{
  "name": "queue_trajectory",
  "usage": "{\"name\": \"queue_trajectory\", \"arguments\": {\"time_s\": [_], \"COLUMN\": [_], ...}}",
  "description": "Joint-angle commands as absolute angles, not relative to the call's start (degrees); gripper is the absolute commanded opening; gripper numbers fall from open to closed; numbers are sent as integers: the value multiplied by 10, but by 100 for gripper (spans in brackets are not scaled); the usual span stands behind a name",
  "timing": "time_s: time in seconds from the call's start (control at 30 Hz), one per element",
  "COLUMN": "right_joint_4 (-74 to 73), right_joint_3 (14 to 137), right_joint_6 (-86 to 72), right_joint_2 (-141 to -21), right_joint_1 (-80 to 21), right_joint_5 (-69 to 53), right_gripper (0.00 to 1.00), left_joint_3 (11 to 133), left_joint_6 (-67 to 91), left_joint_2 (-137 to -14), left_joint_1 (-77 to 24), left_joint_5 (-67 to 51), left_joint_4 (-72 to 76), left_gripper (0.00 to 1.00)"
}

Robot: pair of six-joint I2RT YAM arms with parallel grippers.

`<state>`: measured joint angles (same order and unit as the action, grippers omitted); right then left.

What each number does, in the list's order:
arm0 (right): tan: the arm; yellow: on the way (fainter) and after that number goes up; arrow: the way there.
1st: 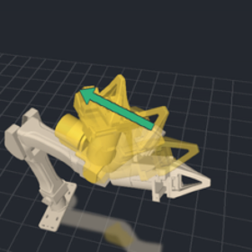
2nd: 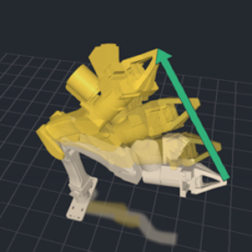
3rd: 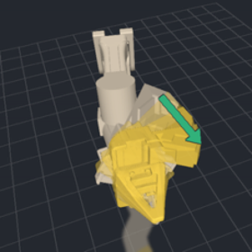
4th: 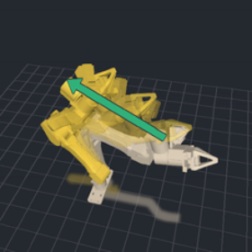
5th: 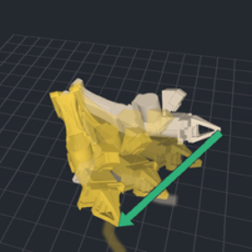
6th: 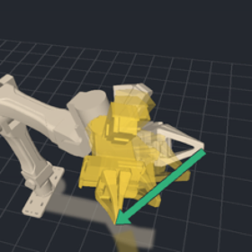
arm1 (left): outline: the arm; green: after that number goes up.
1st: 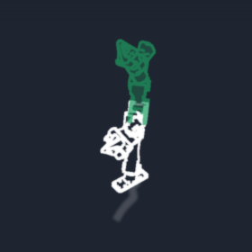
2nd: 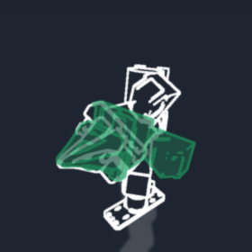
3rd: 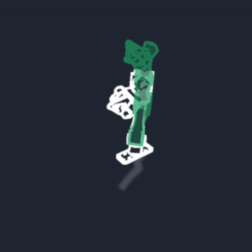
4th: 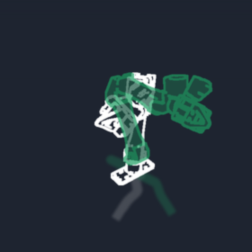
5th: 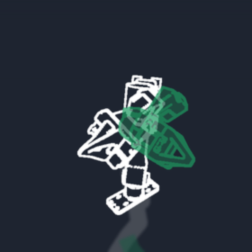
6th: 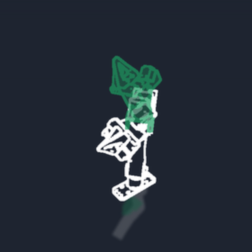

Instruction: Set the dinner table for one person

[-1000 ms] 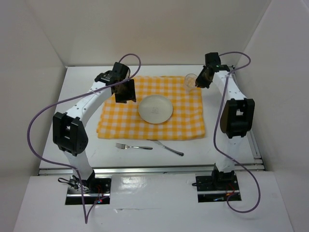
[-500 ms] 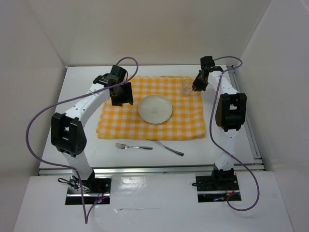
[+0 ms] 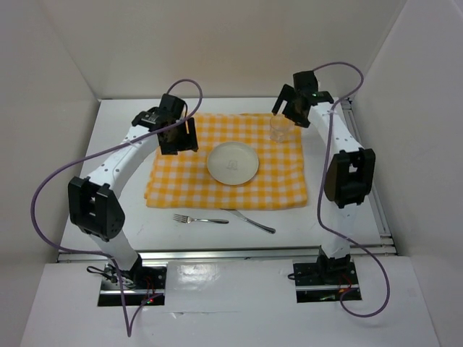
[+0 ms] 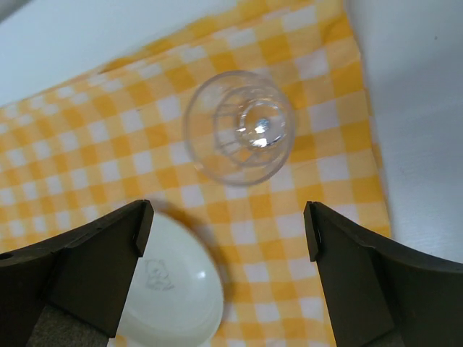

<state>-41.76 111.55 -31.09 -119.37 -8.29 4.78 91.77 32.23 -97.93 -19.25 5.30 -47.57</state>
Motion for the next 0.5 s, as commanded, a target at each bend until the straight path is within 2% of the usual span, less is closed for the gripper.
{"name": "queue_trajectory", "arguments": {"time_s": [0.0, 0.03, 0.07, 0.1, 0.13, 0.23, 0.3, 0.47], "right_joint_4": [-367, -344, -318, -291, -256, -249, -272, -283], "right_joint_3": [1073, 1037, 994, 898, 854, 720, 673, 552], "right_joint_6": [-255, -233, -184, -164, -146, -121, -134, -209], "right_joint_2": [-1059, -1006, -976, -945, -891, -834, -807, -773], "right_joint_1": [-125, -135, -149, -179, -194, -269, -311, -443], "right_joint_5": [65, 50, 6, -16, -38, -83, -85, -26], "right_gripper": [98, 96, 84, 80, 75, 57, 54, 55], "left_joint_3": [941, 941, 931, 926, 920, 884, 858, 854], "left_joint_6": [326, 326, 326, 326, 326, 343, 363, 369], "left_joint_2": [-953, -948, -947, -947, -947, -926, -914, -907], "left_joint_1": [-191, -186, -185, -185, -185, -169, -144, -105], "left_joint_5": [69, 69, 76, 83, 83, 91, 70, 51], "left_joint_4": [-478, -478, -478, -478, -478, -471, -460, -444], "left_gripper": [81, 80, 80, 80, 78, 75, 75, 75]}}
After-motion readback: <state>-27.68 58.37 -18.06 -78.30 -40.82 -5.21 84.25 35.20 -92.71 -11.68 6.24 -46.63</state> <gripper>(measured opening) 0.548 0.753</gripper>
